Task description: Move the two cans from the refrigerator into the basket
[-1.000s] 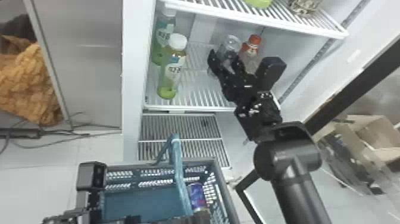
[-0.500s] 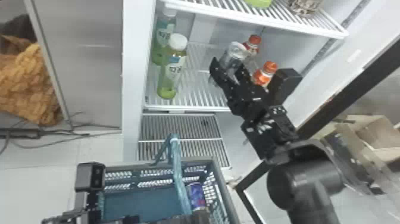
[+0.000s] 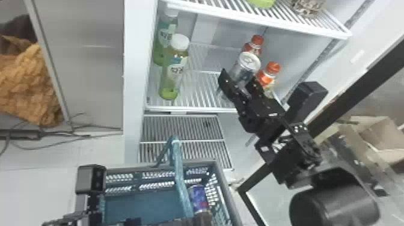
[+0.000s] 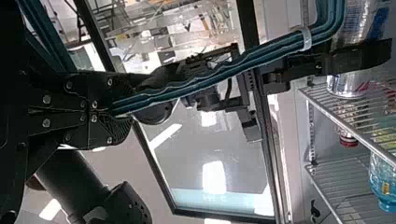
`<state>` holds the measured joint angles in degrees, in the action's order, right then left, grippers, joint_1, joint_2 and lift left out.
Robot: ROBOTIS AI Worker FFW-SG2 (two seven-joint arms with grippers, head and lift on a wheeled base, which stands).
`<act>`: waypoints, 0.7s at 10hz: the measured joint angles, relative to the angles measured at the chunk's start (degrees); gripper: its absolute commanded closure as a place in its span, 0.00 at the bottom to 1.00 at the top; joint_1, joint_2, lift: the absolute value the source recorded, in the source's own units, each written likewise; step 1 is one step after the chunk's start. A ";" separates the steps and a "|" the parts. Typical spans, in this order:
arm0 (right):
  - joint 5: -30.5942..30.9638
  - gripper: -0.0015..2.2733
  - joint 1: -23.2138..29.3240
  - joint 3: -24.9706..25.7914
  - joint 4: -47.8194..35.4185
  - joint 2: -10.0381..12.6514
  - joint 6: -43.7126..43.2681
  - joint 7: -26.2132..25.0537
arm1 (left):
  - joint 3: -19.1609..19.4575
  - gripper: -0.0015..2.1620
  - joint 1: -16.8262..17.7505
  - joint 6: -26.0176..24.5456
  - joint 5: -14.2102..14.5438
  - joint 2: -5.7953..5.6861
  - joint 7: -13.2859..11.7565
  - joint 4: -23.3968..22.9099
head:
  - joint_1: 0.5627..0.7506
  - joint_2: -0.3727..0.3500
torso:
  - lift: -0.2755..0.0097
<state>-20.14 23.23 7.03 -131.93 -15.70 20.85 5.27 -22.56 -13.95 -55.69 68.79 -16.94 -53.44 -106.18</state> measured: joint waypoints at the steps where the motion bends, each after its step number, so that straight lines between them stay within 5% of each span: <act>1: -0.36 0.32 1.93 0.74 -2.26 0.19 1.90 0.00 | 0.04 0.55 -0.07 0.00 -0.01 0.04 0.00 0.00 | 0.70 0.03 | 0.00; 7: -4.29 0.32 14.71 4.45 -20.02 2.28 17.34 -0.09 | 0.27 0.55 -0.38 -0.15 -0.16 0.15 0.00 0.01 | 0.70 0.03 | 0.00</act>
<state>-24.43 37.94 11.49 -151.95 -13.43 38.19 5.18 -22.29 -14.33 -55.83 68.63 -16.79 -53.43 -106.17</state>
